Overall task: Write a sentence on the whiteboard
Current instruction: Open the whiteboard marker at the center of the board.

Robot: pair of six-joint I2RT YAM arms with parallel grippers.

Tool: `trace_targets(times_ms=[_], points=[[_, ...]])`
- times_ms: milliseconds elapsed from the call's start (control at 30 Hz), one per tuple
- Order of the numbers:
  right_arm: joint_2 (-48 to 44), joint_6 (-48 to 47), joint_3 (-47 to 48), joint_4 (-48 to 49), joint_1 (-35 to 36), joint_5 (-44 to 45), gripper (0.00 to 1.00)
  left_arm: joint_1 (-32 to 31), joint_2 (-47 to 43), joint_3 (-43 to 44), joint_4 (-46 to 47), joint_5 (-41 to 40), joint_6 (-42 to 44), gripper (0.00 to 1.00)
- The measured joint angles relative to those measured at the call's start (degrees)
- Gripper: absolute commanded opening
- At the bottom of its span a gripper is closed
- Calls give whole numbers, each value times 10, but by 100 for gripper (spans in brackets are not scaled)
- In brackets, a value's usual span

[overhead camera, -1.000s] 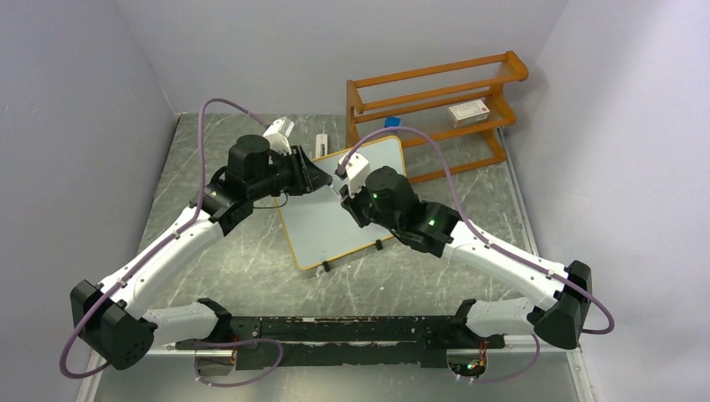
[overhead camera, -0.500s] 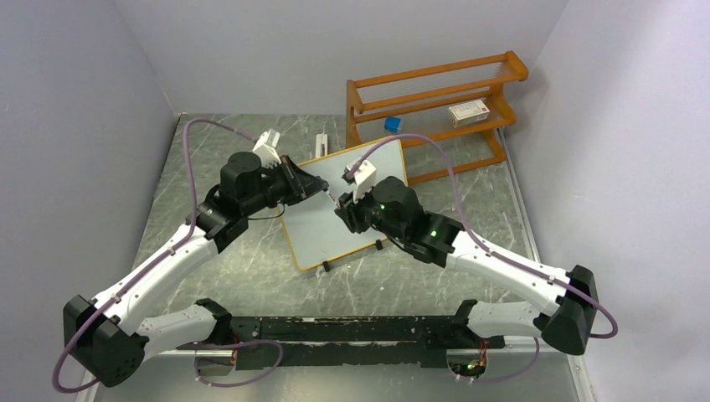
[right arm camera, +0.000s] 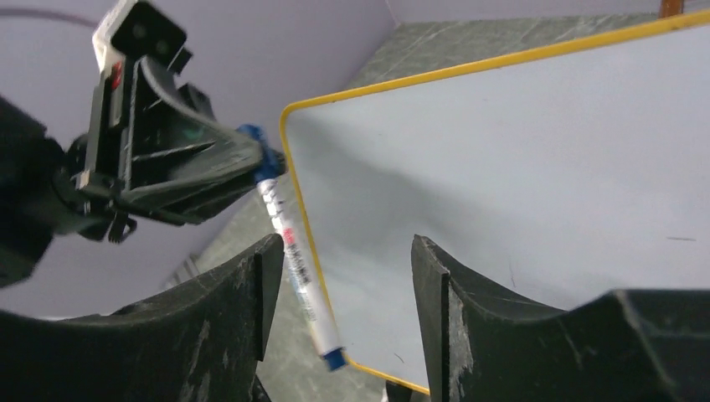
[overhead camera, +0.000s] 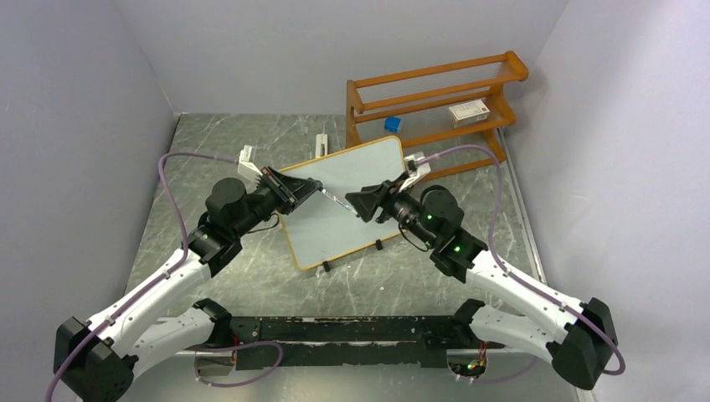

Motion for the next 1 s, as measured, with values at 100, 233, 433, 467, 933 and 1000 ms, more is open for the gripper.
trace_targets(times_ms=[100,233,433,467,933,1000], points=[[-4,58,-30,44,-48,-47,60,0,-19,-27,40,-7,-34,5],[10,112,-39,91,-60,-102,58,0,-26,-48,91,-12,-69,5],[33,153,-38,138,-60,-159,53,0,-27,-65,143,-19,-100,5],[35,157,-38,142,-60,-164,51,0,-27,-69,150,-21,-104,5],[66,198,-38,207,-60,-199,44,0,-26,-85,203,-24,-136,5],[66,200,-37,214,-60,-199,43,0,-26,-86,205,-24,-140,5]])
